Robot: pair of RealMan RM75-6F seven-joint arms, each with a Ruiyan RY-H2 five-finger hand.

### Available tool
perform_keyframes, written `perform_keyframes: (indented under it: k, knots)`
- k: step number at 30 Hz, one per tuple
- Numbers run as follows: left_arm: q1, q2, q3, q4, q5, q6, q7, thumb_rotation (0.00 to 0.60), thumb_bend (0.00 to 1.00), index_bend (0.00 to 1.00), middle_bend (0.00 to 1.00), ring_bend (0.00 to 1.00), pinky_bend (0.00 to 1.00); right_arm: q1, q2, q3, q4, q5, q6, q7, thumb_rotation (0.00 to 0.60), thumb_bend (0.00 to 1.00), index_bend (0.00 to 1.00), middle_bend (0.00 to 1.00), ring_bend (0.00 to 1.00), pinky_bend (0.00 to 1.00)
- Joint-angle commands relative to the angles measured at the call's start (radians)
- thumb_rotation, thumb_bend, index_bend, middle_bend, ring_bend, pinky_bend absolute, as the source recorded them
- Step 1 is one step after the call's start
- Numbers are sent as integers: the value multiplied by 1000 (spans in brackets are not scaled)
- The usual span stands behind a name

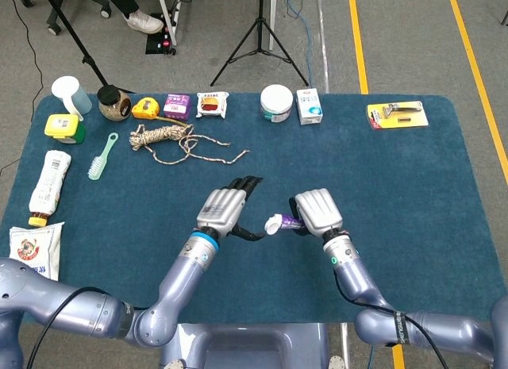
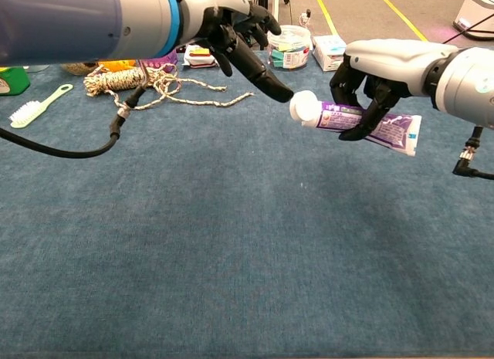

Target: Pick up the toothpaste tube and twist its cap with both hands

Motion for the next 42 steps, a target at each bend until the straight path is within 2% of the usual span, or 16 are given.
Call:
perform_keyframes:
  k: [1, 17, 42]
  knots:
    - [-10, -12, -2, 10, -6, 6, 4, 489, 114, 49, 91, 70, 215, 2, -2, 0, -3, 1, 4, -2, 600, 299, 791, 829, 932, 990]
    - [-57, -114, -40, 98, -21, 40, -5, 493, 114, 44, 91, 69, 215, 4, 4, -7, -22, -14, 21, 12, 600, 299, 794, 831, 935, 991]
    - [-34, -117, -45, 136, -9, 42, 5, 491, 114, 35, 91, 58, 215, -34, 44, -17, -14, -142, -17, 207, 600, 299, 819, 860, 965, 1000]
